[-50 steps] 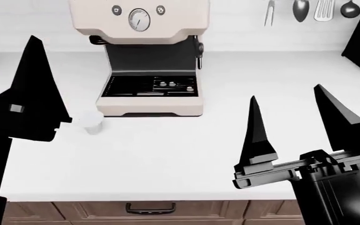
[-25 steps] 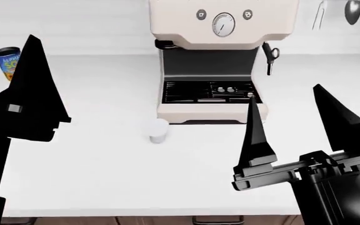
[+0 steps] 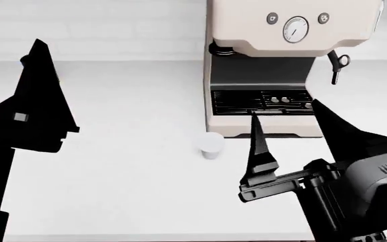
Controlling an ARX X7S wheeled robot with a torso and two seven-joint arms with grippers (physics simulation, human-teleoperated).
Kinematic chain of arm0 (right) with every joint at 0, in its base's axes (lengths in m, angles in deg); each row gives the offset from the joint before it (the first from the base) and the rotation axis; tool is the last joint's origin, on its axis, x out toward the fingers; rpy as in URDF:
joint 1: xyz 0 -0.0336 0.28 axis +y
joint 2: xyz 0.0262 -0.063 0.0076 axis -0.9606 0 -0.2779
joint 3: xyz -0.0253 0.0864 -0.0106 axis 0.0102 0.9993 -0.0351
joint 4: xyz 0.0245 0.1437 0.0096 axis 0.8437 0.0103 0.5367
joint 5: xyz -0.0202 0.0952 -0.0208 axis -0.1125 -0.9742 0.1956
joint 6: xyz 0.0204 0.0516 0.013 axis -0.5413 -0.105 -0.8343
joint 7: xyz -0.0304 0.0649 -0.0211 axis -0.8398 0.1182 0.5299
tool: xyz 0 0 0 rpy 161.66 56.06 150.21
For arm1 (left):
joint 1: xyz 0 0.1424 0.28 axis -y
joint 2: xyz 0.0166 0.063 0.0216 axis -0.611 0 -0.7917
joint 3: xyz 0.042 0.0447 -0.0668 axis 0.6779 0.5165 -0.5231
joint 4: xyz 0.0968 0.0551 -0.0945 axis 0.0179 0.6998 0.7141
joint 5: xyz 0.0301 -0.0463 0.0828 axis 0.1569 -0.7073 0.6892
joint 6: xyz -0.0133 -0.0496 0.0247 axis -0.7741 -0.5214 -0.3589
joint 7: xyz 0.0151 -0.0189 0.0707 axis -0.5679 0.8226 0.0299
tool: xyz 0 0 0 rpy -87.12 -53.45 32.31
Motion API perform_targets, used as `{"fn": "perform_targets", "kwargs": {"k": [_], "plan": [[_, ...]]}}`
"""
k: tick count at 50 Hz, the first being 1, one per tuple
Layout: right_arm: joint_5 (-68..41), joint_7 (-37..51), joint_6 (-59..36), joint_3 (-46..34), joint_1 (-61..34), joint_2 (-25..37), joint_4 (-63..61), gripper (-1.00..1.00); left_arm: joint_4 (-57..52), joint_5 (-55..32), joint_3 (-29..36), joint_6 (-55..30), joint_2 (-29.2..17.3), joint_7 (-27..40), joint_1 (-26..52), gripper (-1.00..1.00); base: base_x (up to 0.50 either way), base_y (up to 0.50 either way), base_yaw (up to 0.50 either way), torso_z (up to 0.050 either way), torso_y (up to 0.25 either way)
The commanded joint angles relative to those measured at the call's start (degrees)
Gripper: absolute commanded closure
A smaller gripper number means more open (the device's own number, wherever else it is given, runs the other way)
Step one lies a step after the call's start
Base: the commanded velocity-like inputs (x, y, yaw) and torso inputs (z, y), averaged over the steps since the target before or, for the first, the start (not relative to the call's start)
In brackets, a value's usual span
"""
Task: Pick the bar and yogurt from the counter and place them in the cabinets closest to them.
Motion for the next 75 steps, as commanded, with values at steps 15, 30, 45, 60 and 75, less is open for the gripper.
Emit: {"fn": "perform_targets", "kwargs": {"k": [15, 30, 45, 60, 75], "plan": [[-15.2, -1.4, -17.3, -10.0, -10.5, -6.0, 9.4, -1.00, 0.6, 0.9, 2.0, 1.8, -1.1, 0.8, -0.8, -1.00, 0.00, 0.00, 0.00, 0.000, 0.000], [-17.9, -2.8, -21.6, -12.8, -12.1, -7.9, 14.7, -1.00, 1.0, 1.0, 2.9, 2.7, -1.7, 1.4, -1.0, -1.00, 0.00, 0.00, 0.00, 0.000, 0.000], [-16.8, -4.6, -21.0, -13.9, -11.8, -10.7, 21.2, -1.00, 1.2, 1.4, 4.1, 3.6, -2.1, 1.6, -1.4, -1.00, 0.00, 0.00, 0.00, 0.000, 0.000], [-17.6, -8.4, -23.0, -15.0, -17.1, -16.7, 32.1, -1.00, 0.9, 0.6, 4.2, 4.1, -3.0, 2.5, -1.5, -1.00, 0.00, 0.00, 0.00, 0.000, 0.000], [-15.1, -11.4, -24.0, -17.3, -20.4, -21.1, 41.3, -1.00, 1.0, 0.2, 4.6, 4.7, -3.7, 3.1, -1.6, -1.00, 0.00, 0.00, 0.00, 0.000, 0.000]]}}
